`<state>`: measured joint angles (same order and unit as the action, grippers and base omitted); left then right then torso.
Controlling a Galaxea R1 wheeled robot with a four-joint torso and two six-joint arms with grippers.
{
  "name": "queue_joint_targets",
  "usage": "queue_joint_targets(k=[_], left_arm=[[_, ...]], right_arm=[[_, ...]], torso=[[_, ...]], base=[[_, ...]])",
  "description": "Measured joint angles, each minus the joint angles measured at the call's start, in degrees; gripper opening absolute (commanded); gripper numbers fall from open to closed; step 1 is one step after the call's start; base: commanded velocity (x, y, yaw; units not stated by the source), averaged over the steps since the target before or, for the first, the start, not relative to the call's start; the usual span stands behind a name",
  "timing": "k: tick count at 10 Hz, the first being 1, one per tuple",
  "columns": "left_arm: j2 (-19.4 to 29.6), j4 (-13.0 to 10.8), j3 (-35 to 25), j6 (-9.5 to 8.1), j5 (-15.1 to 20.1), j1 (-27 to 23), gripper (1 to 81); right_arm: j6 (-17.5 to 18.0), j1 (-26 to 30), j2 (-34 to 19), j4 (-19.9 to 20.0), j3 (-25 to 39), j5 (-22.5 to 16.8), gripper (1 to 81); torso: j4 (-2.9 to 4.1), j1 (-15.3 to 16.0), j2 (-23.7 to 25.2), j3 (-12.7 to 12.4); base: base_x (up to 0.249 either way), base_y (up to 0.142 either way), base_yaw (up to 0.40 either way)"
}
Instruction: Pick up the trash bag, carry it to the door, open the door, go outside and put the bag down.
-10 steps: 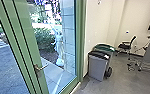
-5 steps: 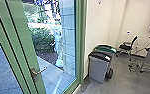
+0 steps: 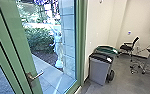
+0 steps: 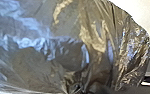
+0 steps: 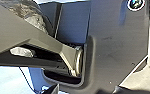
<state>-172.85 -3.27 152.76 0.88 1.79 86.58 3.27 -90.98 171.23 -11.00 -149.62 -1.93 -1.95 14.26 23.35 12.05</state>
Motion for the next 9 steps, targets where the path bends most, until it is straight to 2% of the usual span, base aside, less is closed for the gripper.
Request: queue_joint_targets(k=[6,9], left_arm=[[0.0,0.0,0.0,-0.02,0.0,-0.02,1.0],[0.0,0.0,0.0,-0.02,-0.01,-0.06,1.0]], right_arm=[[-0.02,0.21,0.33,0.0,0.0,0.02,81.1],[-0.05,0.46,0.49,-0.02,0.0,0.0,81.1]], torso=[[0.0,0.02,0.0,0.0],[0.0,0.04,-0.02,0.0]], base=[[0.119,0.0,0.0],[0.057,0.0,0.0]])
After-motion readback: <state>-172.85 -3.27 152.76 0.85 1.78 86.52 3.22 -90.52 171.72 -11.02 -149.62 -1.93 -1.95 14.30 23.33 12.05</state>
